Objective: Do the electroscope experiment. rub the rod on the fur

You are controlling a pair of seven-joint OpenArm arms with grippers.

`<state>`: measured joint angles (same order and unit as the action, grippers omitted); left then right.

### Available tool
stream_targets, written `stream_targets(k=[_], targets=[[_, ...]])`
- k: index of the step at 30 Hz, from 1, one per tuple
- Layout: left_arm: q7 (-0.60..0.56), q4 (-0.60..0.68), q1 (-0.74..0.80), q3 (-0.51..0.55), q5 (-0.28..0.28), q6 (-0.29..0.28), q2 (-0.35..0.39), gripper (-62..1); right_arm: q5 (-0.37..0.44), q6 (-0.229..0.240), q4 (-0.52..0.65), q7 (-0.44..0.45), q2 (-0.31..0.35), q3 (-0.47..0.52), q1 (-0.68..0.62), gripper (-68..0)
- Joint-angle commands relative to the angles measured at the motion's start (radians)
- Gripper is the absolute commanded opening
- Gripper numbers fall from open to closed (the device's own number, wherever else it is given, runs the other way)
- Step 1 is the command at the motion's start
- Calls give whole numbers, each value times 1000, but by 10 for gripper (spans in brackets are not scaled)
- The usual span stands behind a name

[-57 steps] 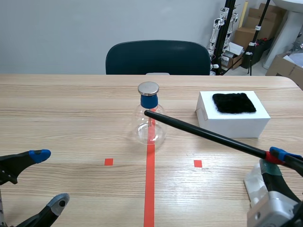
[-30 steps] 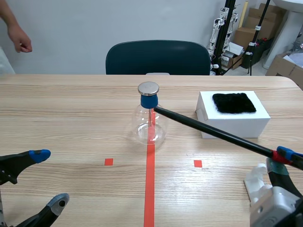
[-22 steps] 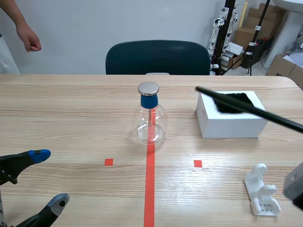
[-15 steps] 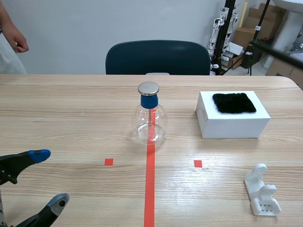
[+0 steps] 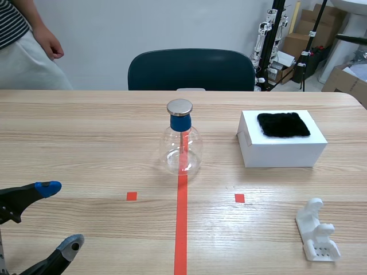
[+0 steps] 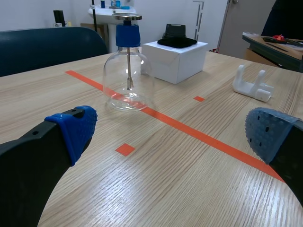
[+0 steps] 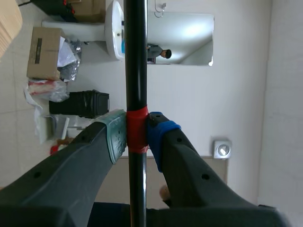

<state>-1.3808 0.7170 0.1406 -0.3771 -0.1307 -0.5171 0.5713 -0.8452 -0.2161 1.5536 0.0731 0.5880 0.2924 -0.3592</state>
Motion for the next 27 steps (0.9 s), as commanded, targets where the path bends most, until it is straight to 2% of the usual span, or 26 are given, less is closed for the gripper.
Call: stream_targets(k=[1,4,9,12,16,24,27], targets=[[-14,10,-5,7,7,-2,11,14,-44,17,3,18,22,5,64,-634],[-14,10,-5,7,7,-2,11,14,-148,55,-50,61,22,-26,149,-634],[-14,10,-5,7,7,-2,11,14,-280,57,-154,102,27,-135,251,-634],[-14,10,-5,7,7,-2,11,14,-300,56,-192,106,59,-211,292,-634],[-14,10,-5,7,7,-2,11,14,-311,57,-221,89,135,-308,344,-634],[-14,10,-5,7,7,-2,11,14,-333,57,-228,-19,290,-499,393,-634],[-14,10,-5,7,7,-2,11,14,-333,57,-228,-31,343,-549,395,-634]])
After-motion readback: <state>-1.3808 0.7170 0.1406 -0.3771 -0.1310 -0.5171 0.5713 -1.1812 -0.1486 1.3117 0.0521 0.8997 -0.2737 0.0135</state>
